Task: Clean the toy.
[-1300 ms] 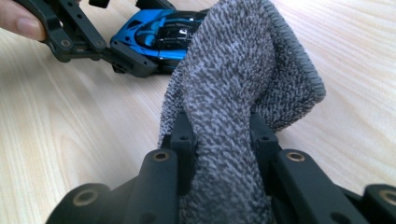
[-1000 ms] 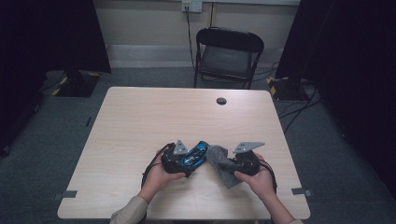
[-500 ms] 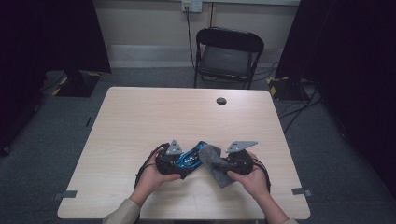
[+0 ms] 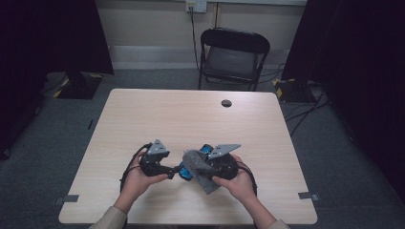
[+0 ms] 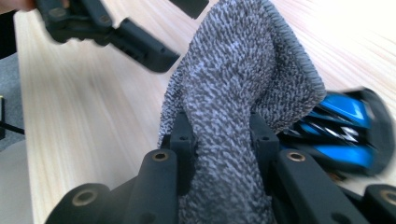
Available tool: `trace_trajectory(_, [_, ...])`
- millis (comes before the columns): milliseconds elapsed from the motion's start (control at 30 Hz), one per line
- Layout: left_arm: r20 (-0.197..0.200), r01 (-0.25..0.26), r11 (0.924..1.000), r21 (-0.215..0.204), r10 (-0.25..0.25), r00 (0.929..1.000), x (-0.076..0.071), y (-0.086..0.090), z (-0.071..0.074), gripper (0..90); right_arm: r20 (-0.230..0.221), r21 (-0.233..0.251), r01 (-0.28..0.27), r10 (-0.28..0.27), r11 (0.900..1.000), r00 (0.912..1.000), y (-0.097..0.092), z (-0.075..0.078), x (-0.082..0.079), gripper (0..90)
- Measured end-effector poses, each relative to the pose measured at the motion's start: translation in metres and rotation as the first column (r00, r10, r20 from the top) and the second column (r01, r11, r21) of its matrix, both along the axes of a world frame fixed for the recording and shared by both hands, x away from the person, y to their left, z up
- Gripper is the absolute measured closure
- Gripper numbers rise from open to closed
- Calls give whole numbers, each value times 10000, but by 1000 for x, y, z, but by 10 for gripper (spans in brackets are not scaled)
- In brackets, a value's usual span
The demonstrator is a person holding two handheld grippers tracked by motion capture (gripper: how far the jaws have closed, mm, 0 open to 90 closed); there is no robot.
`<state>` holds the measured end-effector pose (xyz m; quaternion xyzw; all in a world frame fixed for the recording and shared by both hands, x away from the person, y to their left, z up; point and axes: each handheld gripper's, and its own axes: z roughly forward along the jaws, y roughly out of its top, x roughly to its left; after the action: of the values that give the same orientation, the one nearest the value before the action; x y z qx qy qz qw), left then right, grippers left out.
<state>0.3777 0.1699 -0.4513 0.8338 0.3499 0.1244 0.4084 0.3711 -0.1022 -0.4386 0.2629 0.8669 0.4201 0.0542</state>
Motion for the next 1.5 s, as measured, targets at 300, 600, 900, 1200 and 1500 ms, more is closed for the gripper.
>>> trace_trajectory(300, [-235,-1116,9936,187,1120,9934,-3,47,-9,191,-91,-53,-433,433,9990,9990,26,-4,-2,699])
trace_trajectory(600, [-143,-1623,9866,176,1625,9866,-5,66,-8,192,-110,-210,-1040,1038,9944,9945,58,-7,-8,696])
trace_trajectory(900, [-39,-1277,9916,187,1278,9918,-11,60,-2,192,-282,-433,-1427,1415,9888,9895,78,-17,-13,695])
trace_trajectory(1200, [-57,-1527,9882,149,1528,9882,-12,74,-1,202,-284,-472,-1503,1491,9875,9884,104,-26,-13,695])
trace_trajectory(1500, [-66,-2005,9788,-414,2004,9797,-11,93,3,202,-417,-318,-1463,1449,9887,9886,129,-35,-7,690])
